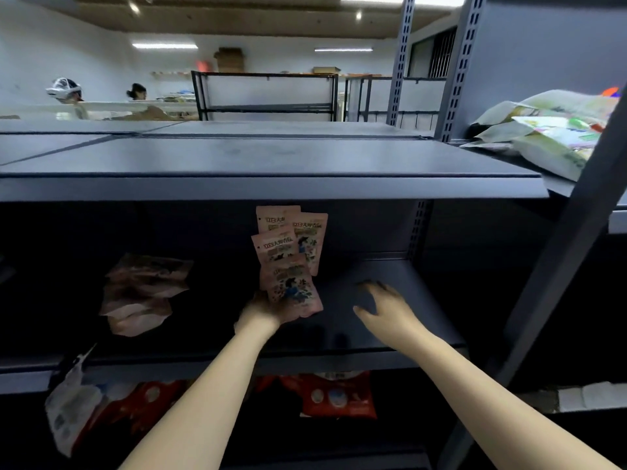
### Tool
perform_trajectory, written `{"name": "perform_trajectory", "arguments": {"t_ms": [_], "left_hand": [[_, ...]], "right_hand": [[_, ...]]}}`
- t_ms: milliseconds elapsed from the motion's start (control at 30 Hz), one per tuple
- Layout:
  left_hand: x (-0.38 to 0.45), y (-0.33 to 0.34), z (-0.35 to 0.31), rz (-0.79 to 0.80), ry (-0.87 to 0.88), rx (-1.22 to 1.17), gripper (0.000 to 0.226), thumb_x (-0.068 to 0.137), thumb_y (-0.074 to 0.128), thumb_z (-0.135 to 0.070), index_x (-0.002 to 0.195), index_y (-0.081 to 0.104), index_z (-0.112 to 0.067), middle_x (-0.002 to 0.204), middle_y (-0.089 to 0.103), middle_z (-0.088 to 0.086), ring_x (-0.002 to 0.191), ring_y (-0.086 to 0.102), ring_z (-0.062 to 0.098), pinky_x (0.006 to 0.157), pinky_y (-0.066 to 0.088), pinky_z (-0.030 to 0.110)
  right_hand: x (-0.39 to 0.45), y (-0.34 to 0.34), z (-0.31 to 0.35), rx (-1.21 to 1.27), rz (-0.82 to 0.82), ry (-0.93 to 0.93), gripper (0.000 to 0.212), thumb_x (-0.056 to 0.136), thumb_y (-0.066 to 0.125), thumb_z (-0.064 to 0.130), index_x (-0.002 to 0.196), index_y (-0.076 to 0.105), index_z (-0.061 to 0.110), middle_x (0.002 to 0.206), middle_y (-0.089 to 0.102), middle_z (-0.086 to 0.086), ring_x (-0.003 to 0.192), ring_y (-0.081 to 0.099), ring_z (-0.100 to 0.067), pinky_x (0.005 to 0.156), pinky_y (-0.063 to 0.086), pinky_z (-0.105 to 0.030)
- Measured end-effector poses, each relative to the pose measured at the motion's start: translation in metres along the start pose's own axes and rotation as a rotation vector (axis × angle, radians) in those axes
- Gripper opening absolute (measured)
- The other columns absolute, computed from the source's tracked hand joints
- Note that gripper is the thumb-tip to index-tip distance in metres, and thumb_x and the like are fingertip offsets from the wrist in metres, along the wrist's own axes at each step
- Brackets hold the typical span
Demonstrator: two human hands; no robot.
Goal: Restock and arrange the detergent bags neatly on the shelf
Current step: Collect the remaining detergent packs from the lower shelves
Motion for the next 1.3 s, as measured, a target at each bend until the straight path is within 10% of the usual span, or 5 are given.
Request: {"name": "perform_trajectory", "arguments": {"t_ms": [233, 500, 967, 1300], "left_hand": [[0.042, 0.035, 0.006, -0.024, -0.087, -0.42, 0.1, 0.051, 0.074, -0.063, 0.125, 0.049, -0.001, 0.123, 0.06, 0.018, 0.105, 0.062, 0.031, 0.088, 0.054, 0.041], [0.051, 0.023, 0.016, -0.263, -0.277, -0.046, 0.071, 0.078, 0.065, -0.053, 0.131, 0.047, -0.01, 0.133, 0.051, 0.013, 0.124, 0.044, 0.033, 0.104, 0.034, 0.041], [0.059, -0.051, 0.001, -0.311, -0.001, -0.637, 0.021, 0.097, 0.046, -0.02, 0.105, 0.059, -0.005, 0.087, 0.059, 0.011, 0.071, 0.057, 0.027, 0.059, 0.044, 0.029], [0.065, -0.073, 0.012, -0.363, 0.238, -0.61, 0.022, 0.091, 0.043, -0.012, 0.104, 0.06, -0.005, 0.093, 0.068, 0.011, 0.078, 0.067, 0.025, 0.061, 0.056, 0.035]], "right_hand": [[0.032, 0.007, -0.017, -0.043, 0.032, -0.022, 0.049, 0.096, 0.049, 0.033, 0.143, 0.038, 0.025, 0.149, 0.034, 0.003, 0.136, 0.034, -0.02, 0.105, 0.038, -0.033], [0.065, 0.029, -0.02, -0.083, 0.069, -0.103, 0.047, 0.086, 0.046, 0.034, 0.132, 0.047, 0.027, 0.135, 0.048, 0.003, 0.125, 0.046, -0.023, 0.1, 0.042, -0.035], [0.153, 0.082, -0.036, 0.133, 0.064, 0.118, 0.049, 0.093, 0.055, 0.032, 0.137, 0.045, 0.014, 0.134, 0.055, -0.01, 0.119, 0.054, -0.03, 0.091, 0.046, -0.032], [0.21, 0.123, -0.034, 0.583, 0.029, 0.232, 0.073, 0.085, 0.069, 0.033, 0.14, 0.03, 0.006, 0.138, 0.049, -0.013, 0.119, 0.053, -0.032, 0.094, 0.048, -0.041]]}}
Point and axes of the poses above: each hand's wrist, its own x-axis towards the middle knuckle, its own y-axis out of the palm, z = x × y, the point moved 9 cm from there along x, towards the middle knuckle
